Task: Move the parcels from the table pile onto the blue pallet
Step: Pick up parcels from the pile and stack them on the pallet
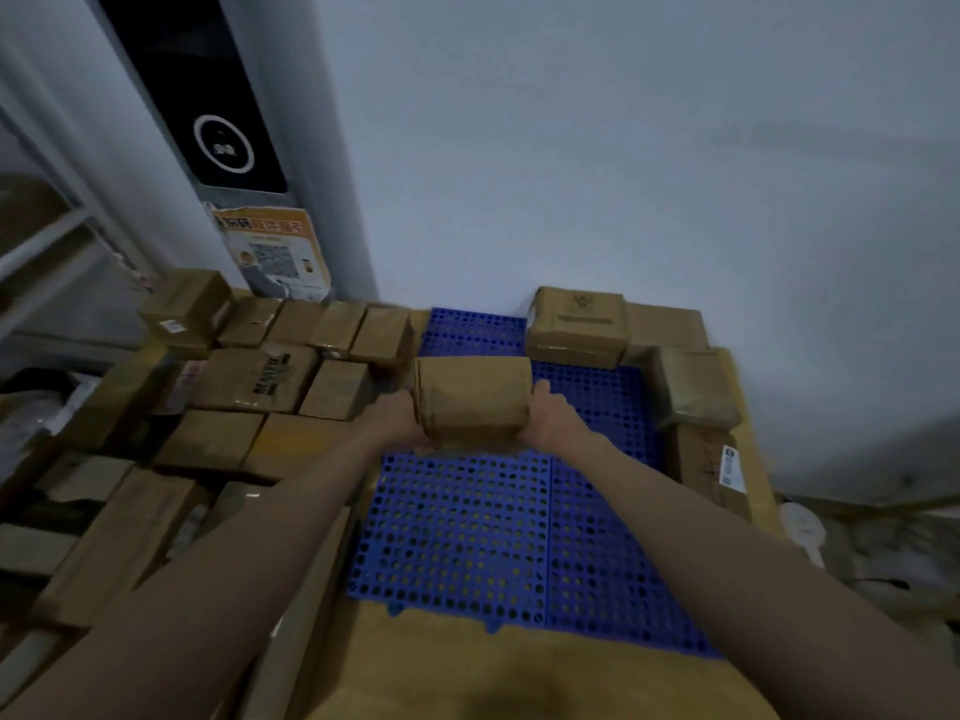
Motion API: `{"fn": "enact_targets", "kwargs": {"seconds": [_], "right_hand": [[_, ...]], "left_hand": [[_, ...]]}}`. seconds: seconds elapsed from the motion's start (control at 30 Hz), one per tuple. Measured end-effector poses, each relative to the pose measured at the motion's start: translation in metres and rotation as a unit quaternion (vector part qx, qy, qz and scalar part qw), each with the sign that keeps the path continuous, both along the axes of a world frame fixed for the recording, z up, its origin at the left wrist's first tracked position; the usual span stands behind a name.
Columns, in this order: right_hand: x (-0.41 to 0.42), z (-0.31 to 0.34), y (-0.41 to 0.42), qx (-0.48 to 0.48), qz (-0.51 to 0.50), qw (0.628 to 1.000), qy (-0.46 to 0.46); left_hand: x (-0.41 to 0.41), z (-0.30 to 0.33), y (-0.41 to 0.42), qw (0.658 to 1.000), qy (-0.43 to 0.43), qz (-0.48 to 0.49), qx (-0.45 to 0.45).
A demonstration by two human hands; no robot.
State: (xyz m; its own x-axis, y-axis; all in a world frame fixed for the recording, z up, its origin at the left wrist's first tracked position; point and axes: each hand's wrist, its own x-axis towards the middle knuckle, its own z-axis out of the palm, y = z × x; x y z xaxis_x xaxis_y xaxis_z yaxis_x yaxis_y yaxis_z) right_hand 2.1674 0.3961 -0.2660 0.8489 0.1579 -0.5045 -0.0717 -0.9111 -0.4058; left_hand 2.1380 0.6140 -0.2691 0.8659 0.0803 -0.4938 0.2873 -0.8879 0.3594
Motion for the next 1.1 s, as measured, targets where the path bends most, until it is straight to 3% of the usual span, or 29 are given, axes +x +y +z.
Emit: {"fn": "enact_targets", "kwargs": {"seconds": [0.47, 1.1], "right_hand": [[0.081, -0.052, -0.101, -0.009, -0.119, 0.993, 0.005], [0.16, -0.106, -0.163, -0.093, -0.189, 0.977, 0.016]], "left_hand": [[0.125, -0.066, -0.098, 0.992, 0.048, -0.091, -0.069], [0.212, -0.123, -0.183, 0.986, 0.091, -0.139, -0.018]]}}
